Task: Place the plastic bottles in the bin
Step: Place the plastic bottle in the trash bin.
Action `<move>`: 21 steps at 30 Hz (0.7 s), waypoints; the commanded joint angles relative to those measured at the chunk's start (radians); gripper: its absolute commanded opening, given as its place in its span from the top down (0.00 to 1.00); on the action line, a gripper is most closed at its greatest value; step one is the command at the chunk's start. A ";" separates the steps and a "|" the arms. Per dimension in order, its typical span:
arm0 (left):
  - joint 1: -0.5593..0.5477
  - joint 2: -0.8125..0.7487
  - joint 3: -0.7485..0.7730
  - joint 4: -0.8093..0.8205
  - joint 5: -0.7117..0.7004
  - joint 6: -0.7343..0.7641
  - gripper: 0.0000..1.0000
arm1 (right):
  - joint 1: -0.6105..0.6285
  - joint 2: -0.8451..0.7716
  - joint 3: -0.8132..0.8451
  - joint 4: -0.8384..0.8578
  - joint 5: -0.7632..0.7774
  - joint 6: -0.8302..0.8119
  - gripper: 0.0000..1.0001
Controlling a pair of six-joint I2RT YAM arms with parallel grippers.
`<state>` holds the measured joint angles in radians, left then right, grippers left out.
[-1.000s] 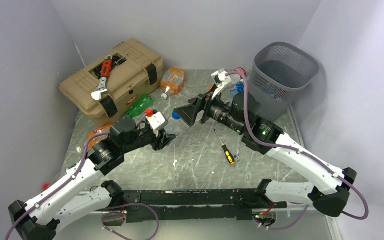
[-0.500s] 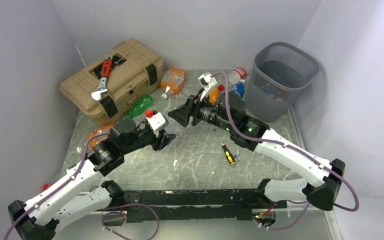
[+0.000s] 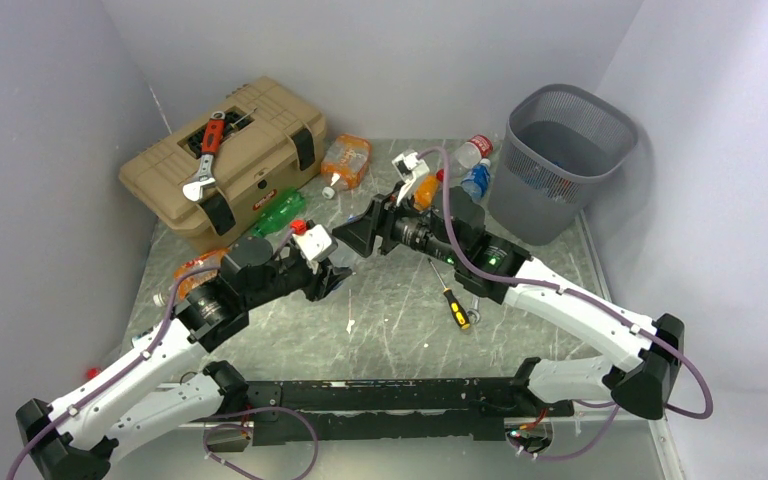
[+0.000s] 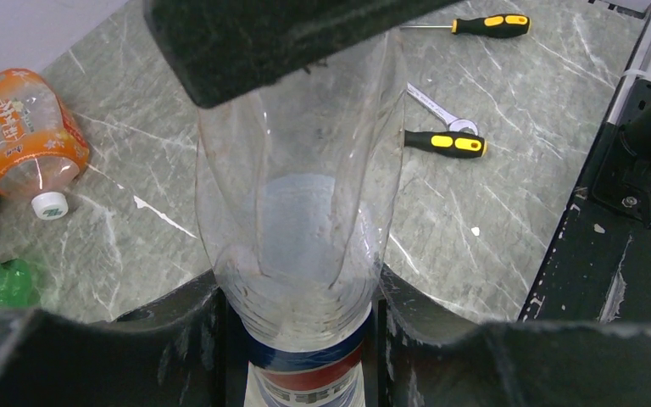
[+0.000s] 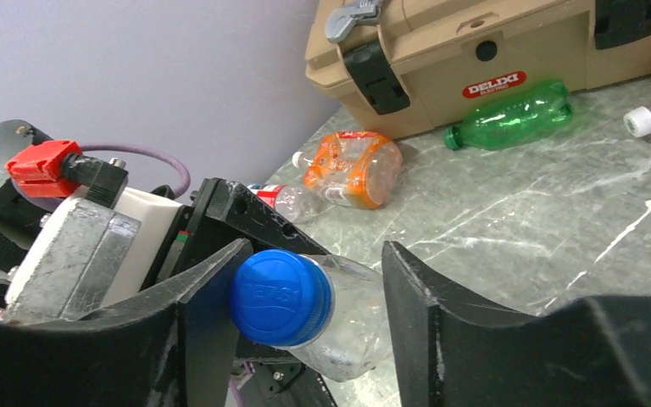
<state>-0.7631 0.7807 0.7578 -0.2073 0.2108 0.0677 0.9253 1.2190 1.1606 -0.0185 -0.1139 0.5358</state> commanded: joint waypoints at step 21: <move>-0.012 -0.082 -0.001 0.102 -0.062 -0.035 0.01 | -0.002 -0.232 0.139 -0.215 0.426 -0.249 1.00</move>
<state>-0.7719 0.7734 0.7589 -0.2199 0.1715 0.0441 0.9249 1.1053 1.1011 -0.0917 0.0593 0.4595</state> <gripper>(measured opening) 0.994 0.383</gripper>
